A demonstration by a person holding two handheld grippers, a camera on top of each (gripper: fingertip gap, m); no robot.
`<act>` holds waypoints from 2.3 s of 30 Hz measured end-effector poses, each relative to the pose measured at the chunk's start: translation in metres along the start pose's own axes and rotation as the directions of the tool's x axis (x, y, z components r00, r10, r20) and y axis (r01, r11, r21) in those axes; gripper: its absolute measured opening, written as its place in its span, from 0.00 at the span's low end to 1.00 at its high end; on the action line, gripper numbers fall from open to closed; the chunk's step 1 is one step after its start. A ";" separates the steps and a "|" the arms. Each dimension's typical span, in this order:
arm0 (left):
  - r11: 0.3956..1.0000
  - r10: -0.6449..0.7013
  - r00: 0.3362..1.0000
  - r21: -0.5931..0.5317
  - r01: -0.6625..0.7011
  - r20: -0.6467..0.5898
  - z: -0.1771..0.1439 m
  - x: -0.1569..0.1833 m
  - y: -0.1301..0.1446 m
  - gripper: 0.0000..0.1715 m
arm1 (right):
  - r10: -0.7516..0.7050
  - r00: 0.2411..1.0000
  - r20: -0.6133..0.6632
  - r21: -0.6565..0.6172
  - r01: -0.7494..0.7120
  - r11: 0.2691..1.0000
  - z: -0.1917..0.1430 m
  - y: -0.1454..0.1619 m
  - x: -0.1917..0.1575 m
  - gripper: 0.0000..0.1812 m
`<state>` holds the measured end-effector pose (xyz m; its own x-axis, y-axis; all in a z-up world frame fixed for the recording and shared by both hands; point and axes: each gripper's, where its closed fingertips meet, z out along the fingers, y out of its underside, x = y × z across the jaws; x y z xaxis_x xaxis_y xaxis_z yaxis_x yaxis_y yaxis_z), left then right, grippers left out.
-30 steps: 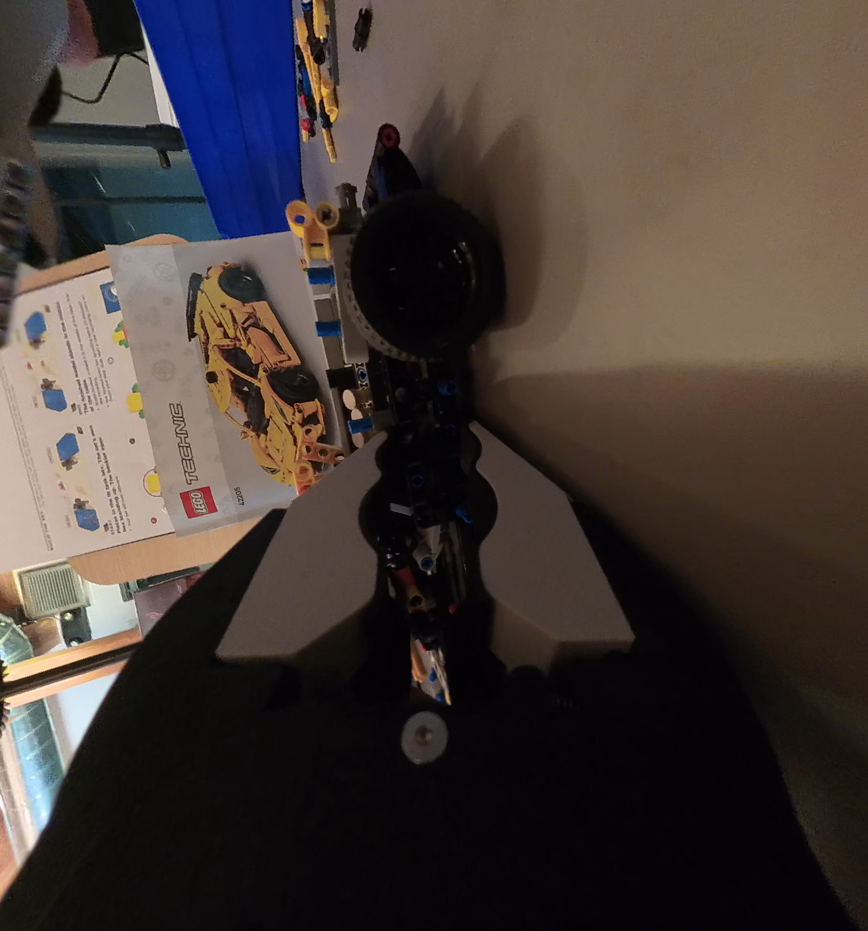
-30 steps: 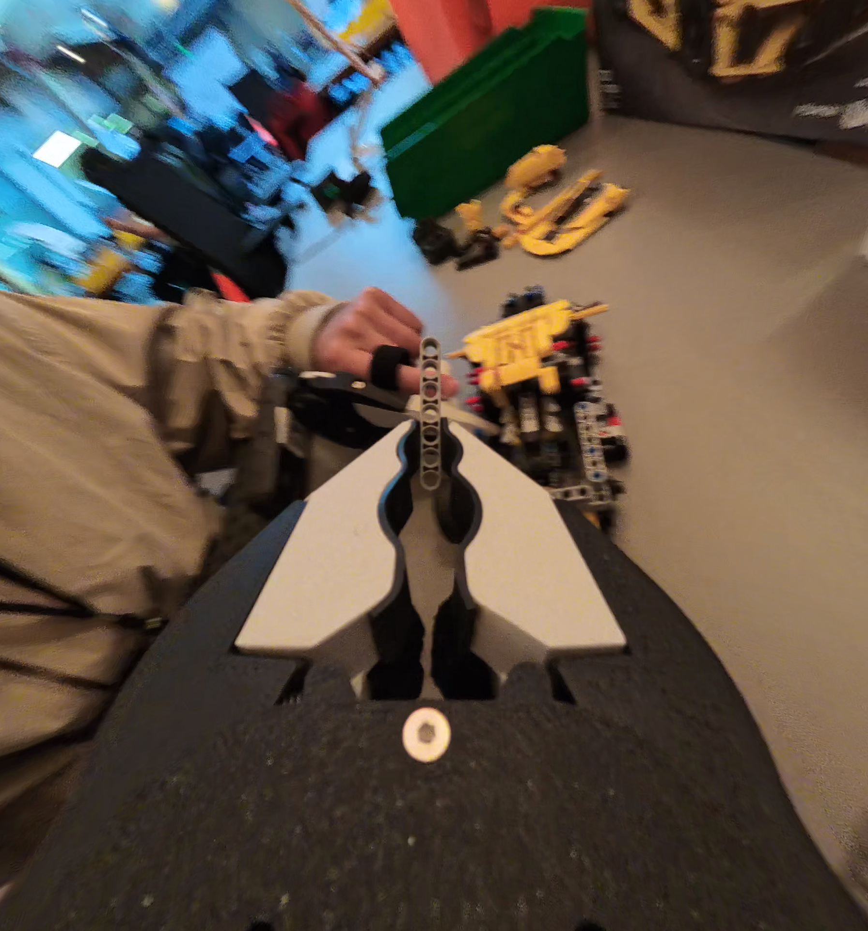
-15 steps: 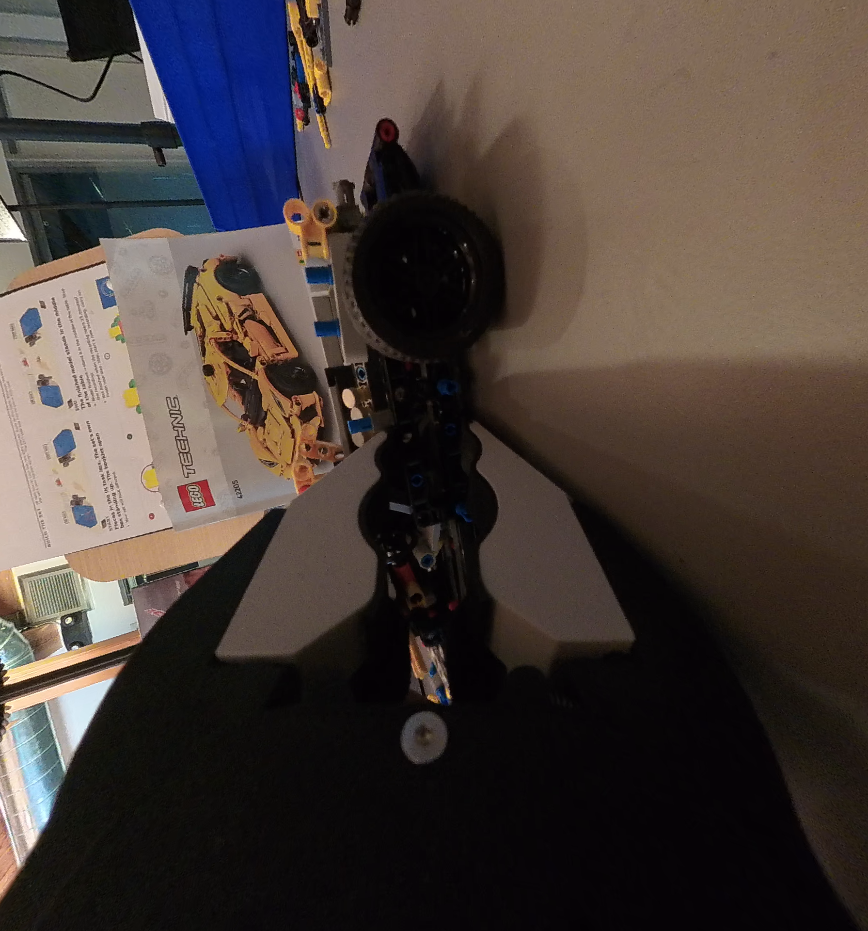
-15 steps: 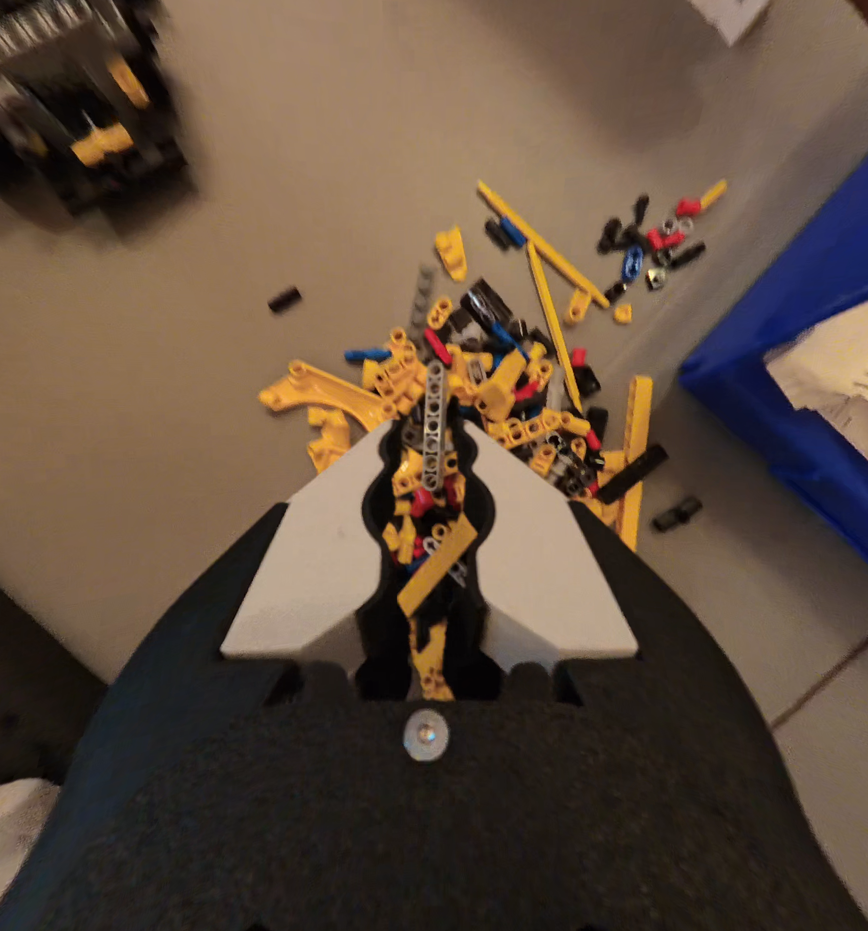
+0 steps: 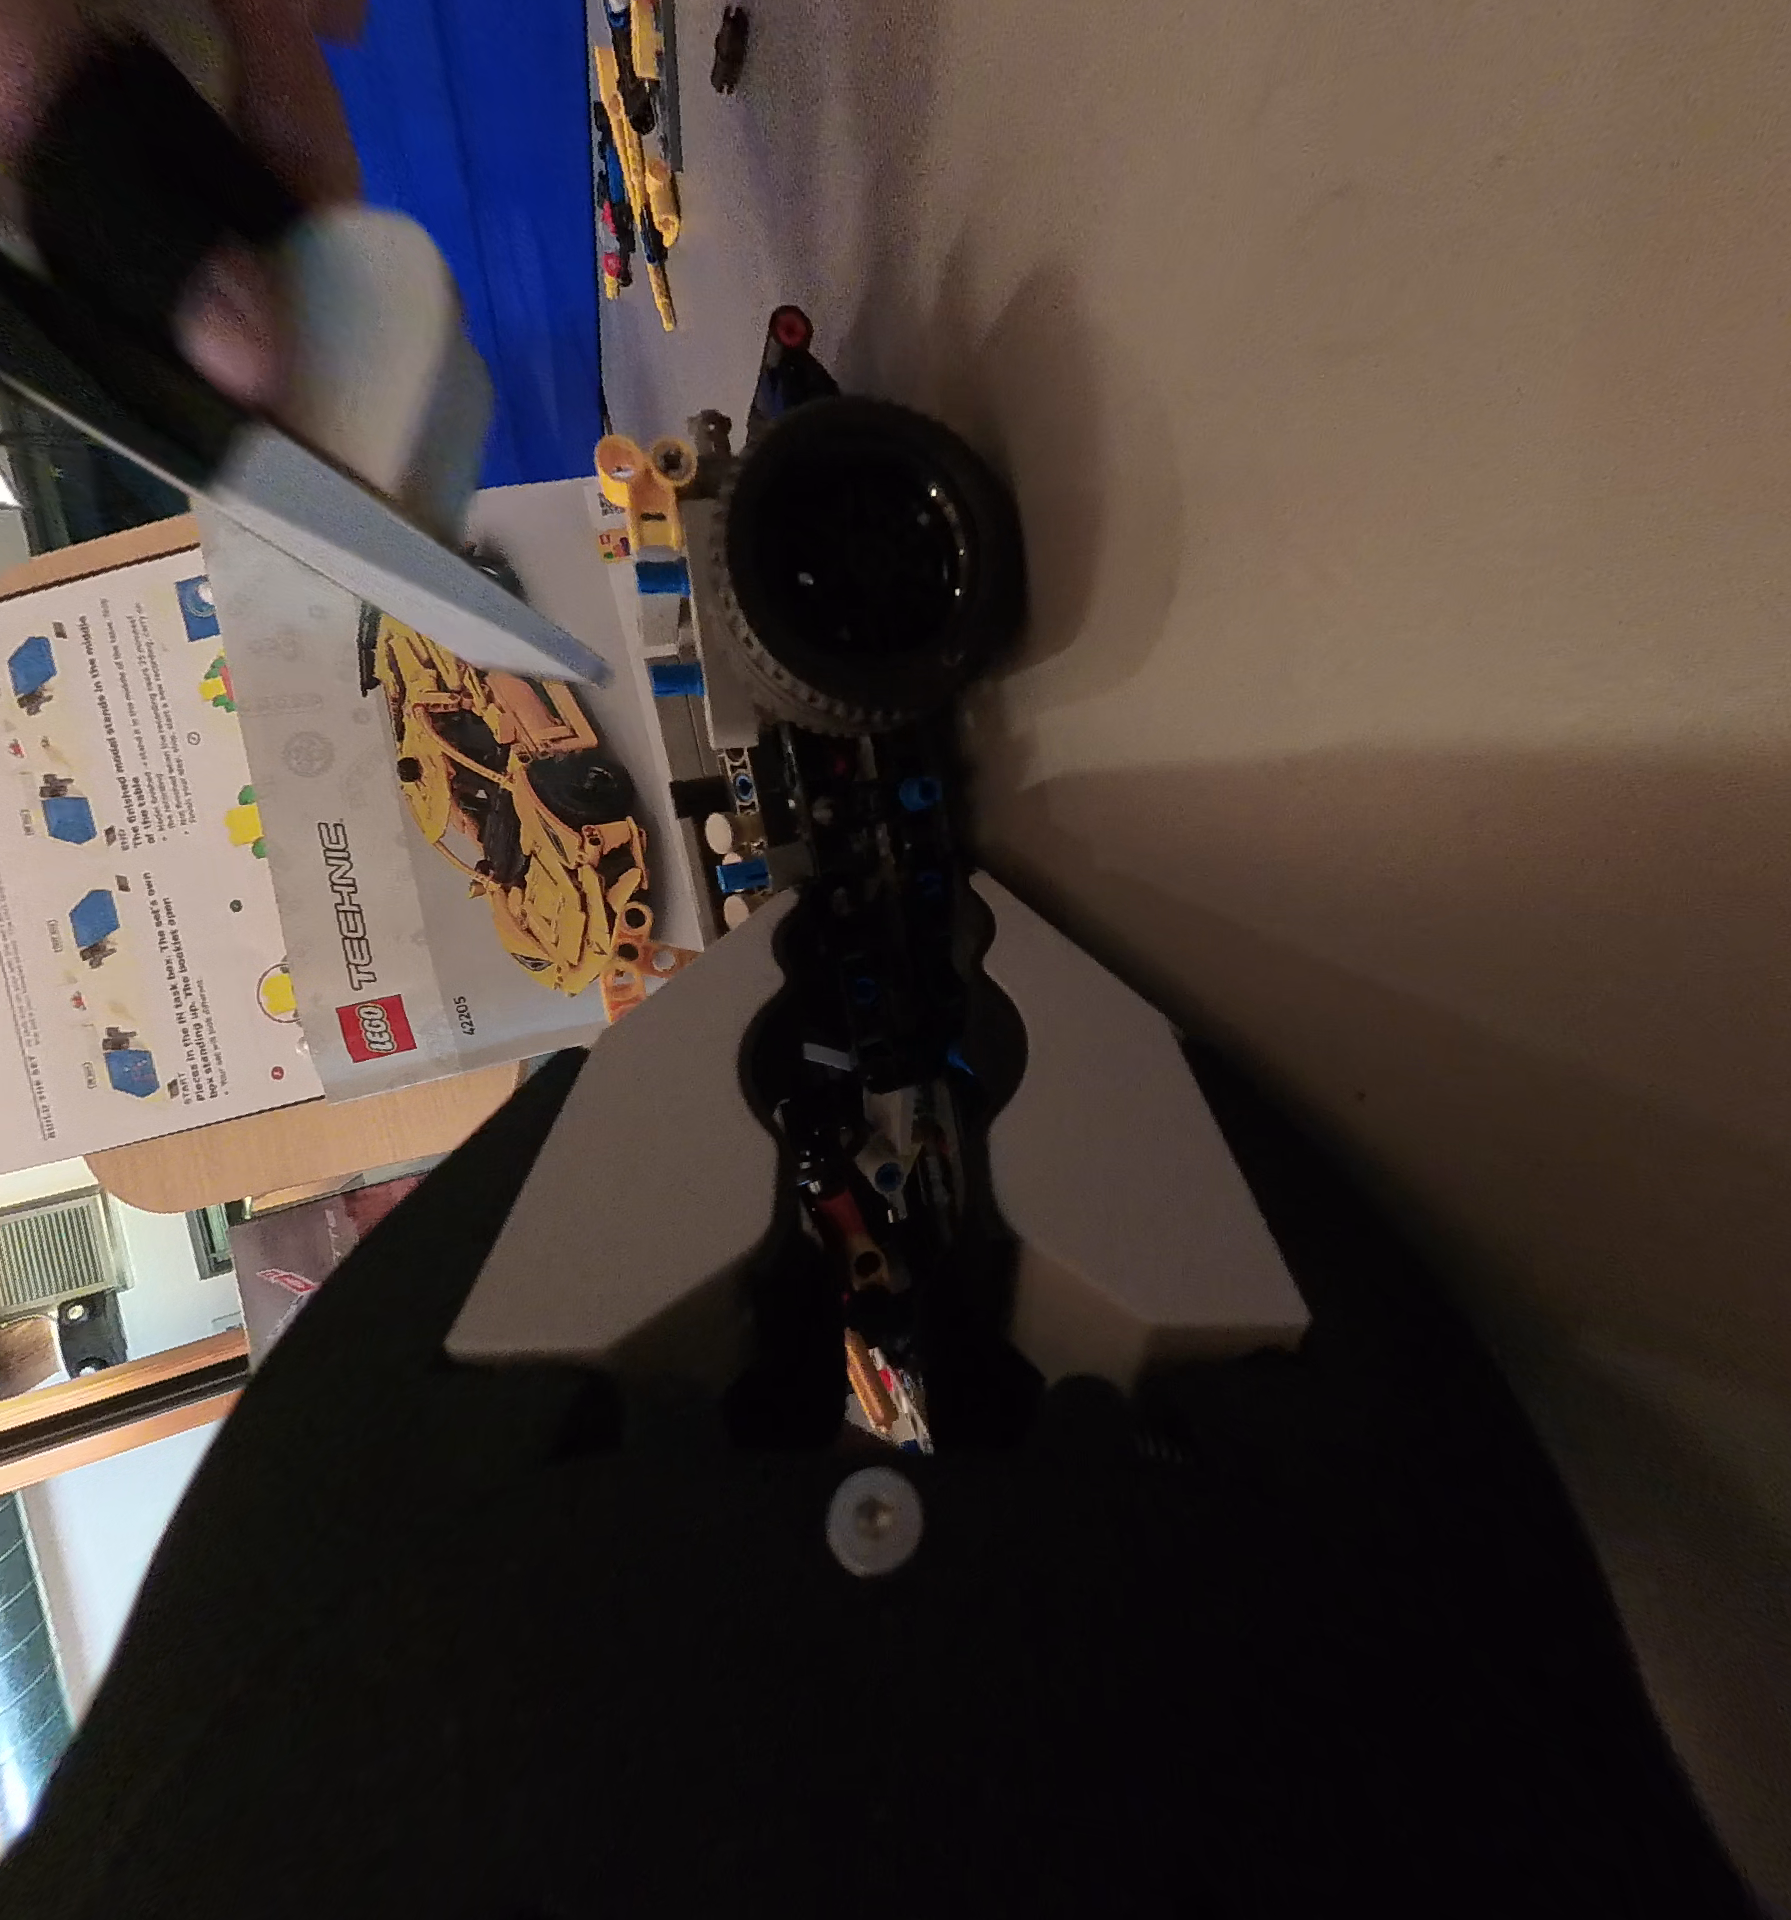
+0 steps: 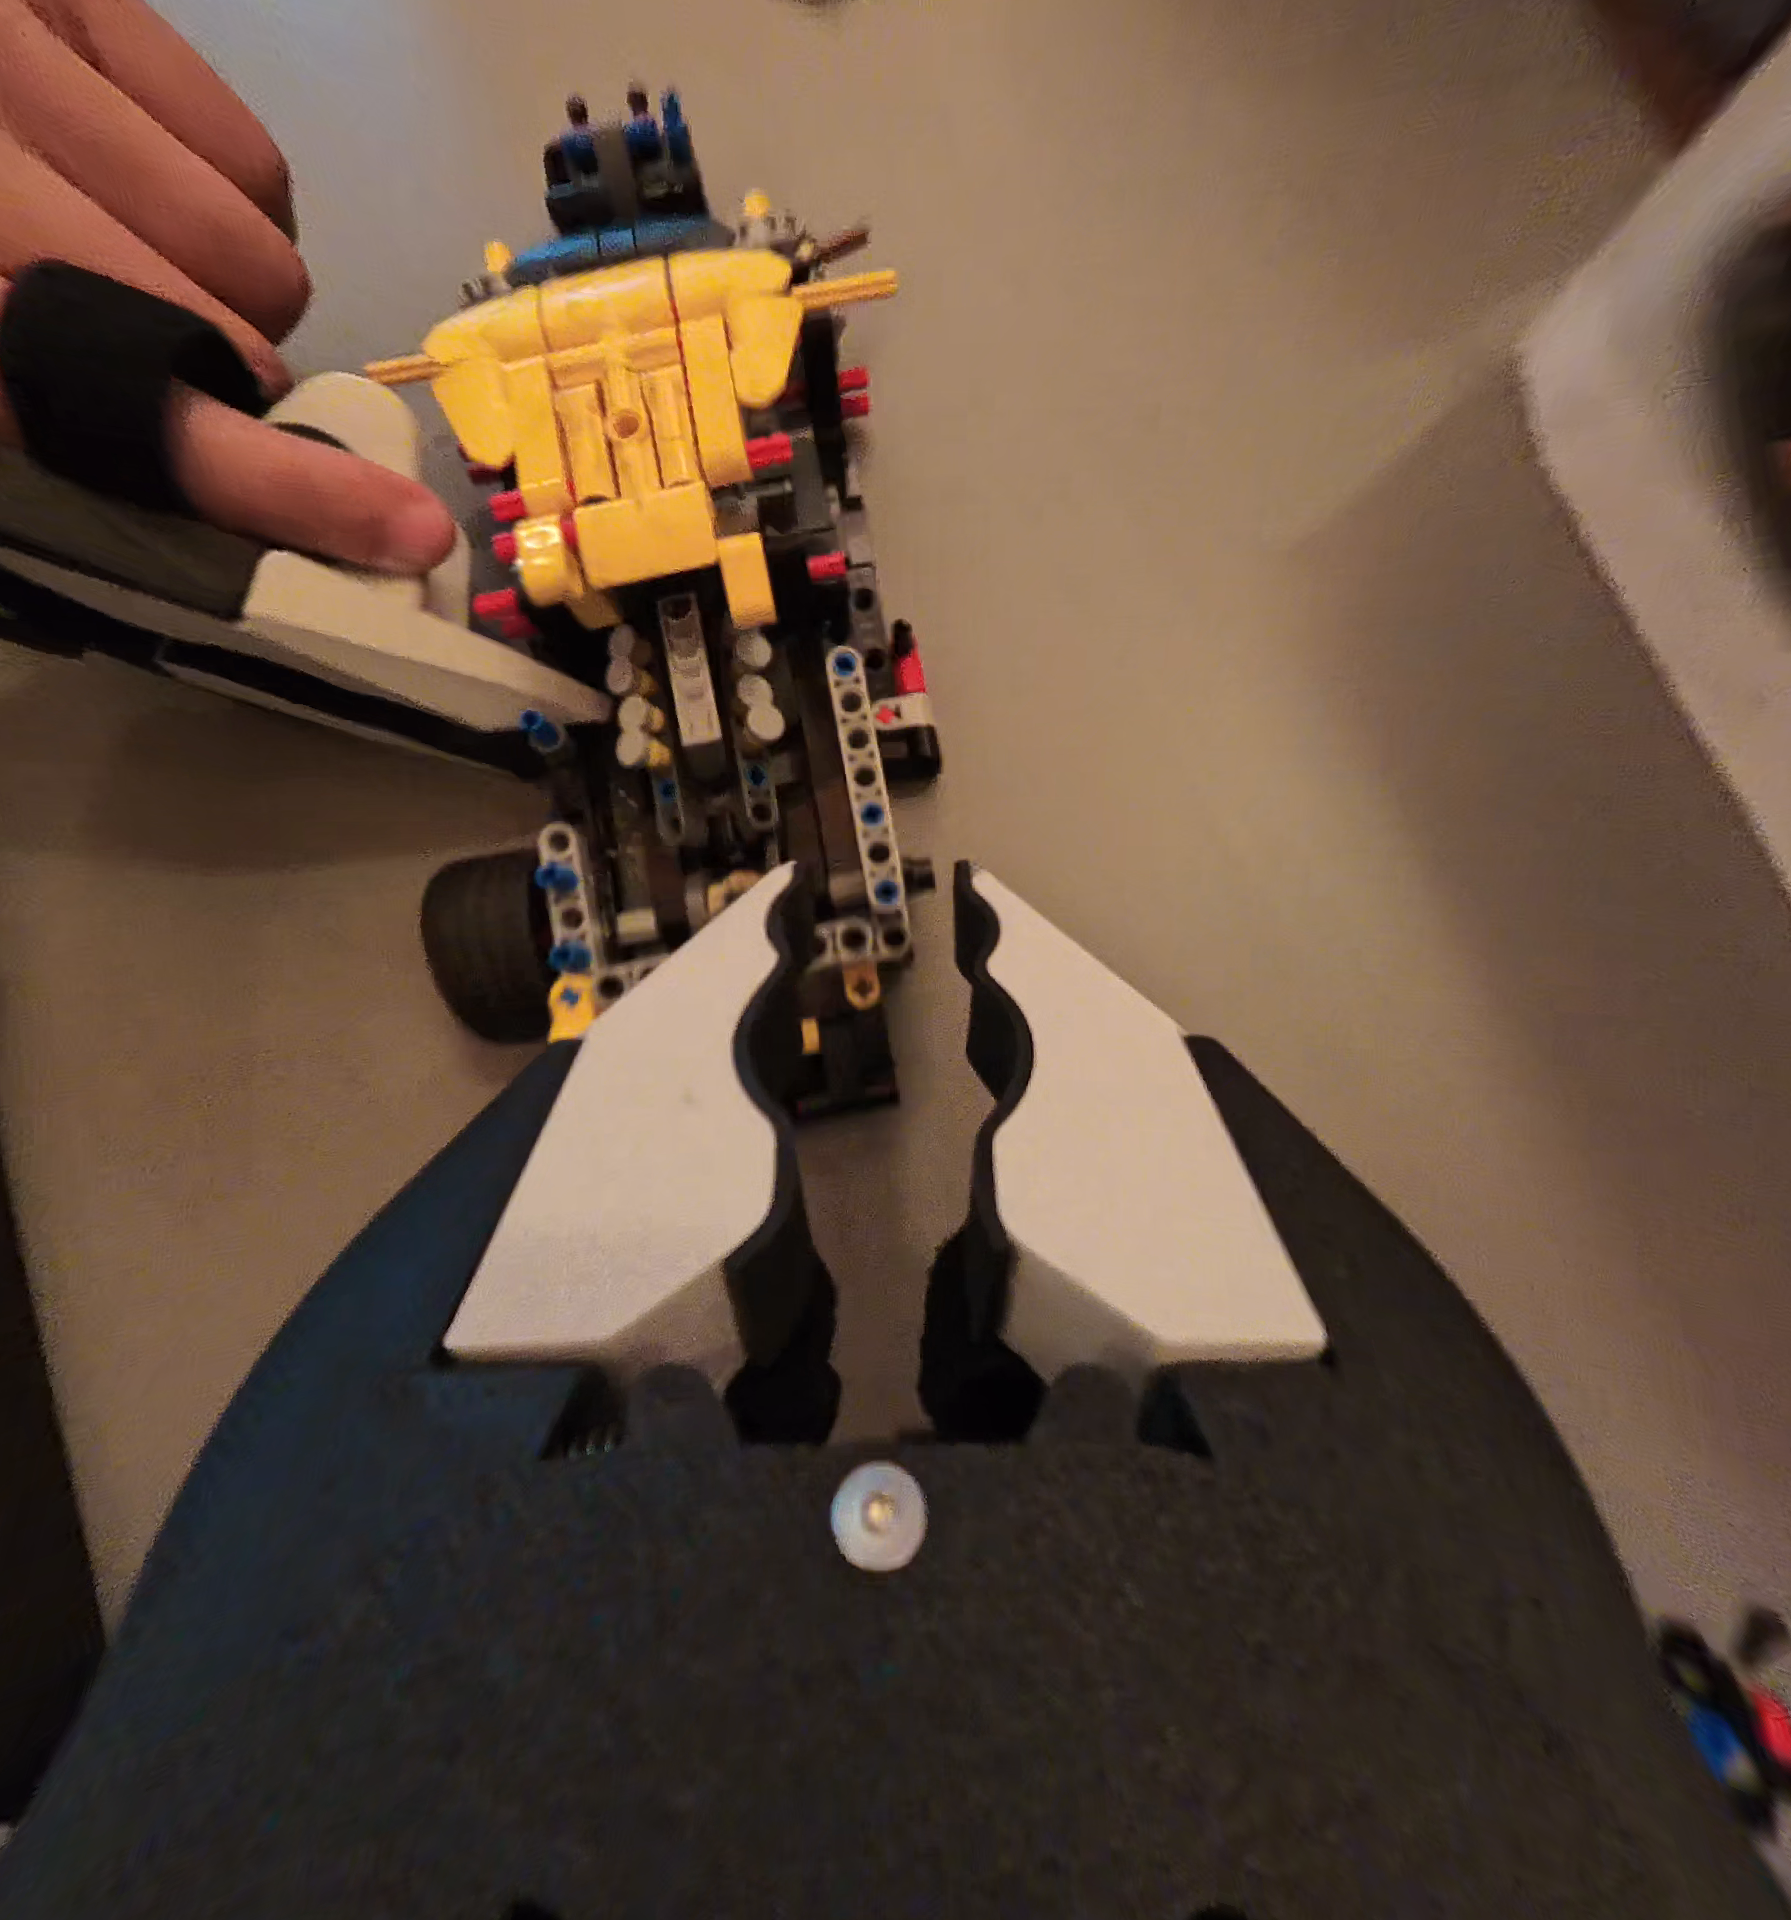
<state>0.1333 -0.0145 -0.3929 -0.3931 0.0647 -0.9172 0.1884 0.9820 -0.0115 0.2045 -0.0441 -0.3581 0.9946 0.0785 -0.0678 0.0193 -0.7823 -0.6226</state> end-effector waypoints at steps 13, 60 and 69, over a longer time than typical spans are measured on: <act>0.998 -0.068 0.997 0.010 0.069 -0.045 -0.001 -0.001 -0.001 0.13 | 0.008 0.988 0.157 0.145 -0.031 0.989 0.018 -0.026 -0.011 0.03; 0.630 -0.720 0.632 0.112 0.768 -0.286 -0.013 -0.030 0.005 0.07 | -0.160 0.986 0.055 -0.094 0.165 0.982 0.034 -0.006 -0.063 0.03; 0.730 -0.647 0.716 0.060 0.681 -0.262 -0.008 -0.015 0.008 0.09 | -0.137 0.986 0.096 -0.099 0.147 0.984 0.032 -0.002 -0.065 0.02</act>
<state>0.1335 -0.0066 -0.3759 -0.6393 -0.5427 -0.5448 -0.0768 0.7500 -0.6570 0.1365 -0.0282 -0.3772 0.9682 0.2439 -0.0561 0.1748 -0.8195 -0.5458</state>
